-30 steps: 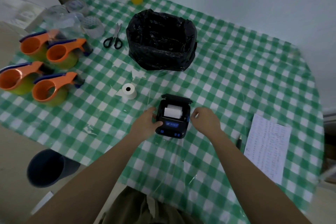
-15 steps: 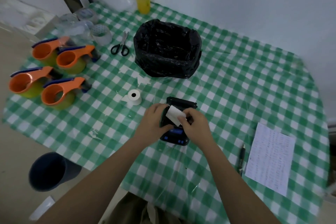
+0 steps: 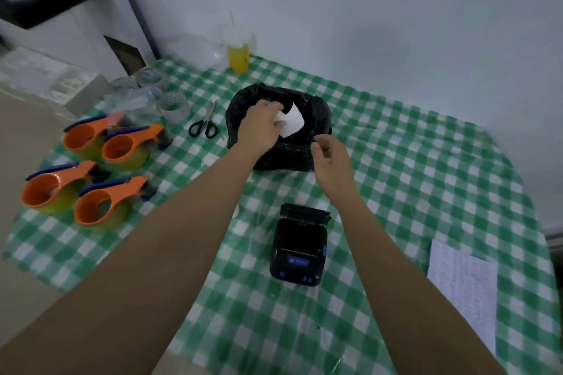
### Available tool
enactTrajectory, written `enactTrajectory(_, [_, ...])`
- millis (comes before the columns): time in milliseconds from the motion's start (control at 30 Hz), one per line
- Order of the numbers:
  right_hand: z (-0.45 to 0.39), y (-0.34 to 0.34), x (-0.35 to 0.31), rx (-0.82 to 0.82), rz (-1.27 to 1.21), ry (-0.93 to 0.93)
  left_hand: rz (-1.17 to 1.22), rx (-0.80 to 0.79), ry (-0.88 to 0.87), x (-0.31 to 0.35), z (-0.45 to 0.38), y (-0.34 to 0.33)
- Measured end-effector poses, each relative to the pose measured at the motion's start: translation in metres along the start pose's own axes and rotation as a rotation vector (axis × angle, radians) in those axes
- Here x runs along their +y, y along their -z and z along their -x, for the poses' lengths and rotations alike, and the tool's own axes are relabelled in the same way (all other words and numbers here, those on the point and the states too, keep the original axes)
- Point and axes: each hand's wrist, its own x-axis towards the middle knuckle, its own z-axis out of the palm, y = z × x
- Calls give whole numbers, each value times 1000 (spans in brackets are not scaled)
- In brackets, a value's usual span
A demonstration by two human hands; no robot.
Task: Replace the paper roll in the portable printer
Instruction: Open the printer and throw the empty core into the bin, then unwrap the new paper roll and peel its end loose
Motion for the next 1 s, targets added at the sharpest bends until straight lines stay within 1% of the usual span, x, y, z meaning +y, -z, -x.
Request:
enactTrajectory(67, [-4,-5,-1,-35,58,21,-23,-67,37,-8,-5,-6])
enactTrajectory(200, [11,-13,7,-126,79,12,97,-31,54,-31,25,-20])
enactTrajectory(267, [24,-20,17,-173,100,12,147,15,116,-49,52,-24])
enactTrajectory(333, [34,-29,26,-218,128,0,148,34,181,-70,78,-29])
enactTrajectory(433, [47,-41,35,-275,173,-19,124,-48,303,-96,107,-38])
enactTrajectory(500, [55,-40,42,-269,201,16,104,-129,360,-100,120,-44])
enactTrajectory(567, [64,-55,47,-289,248,44,75,-191,406,-117,132,-48])
enactTrajectory(700, [73,-54,52,-317,275,21,29,-216,365,-124,135,-56])
enactTrajectory(867, [78,-52,50,-332,299,14,41,-177,328,-120,134,-56])
enactTrajectory(1000, [79,-52,48,-325,285,-4,158,-136,296,-114,135,-48])
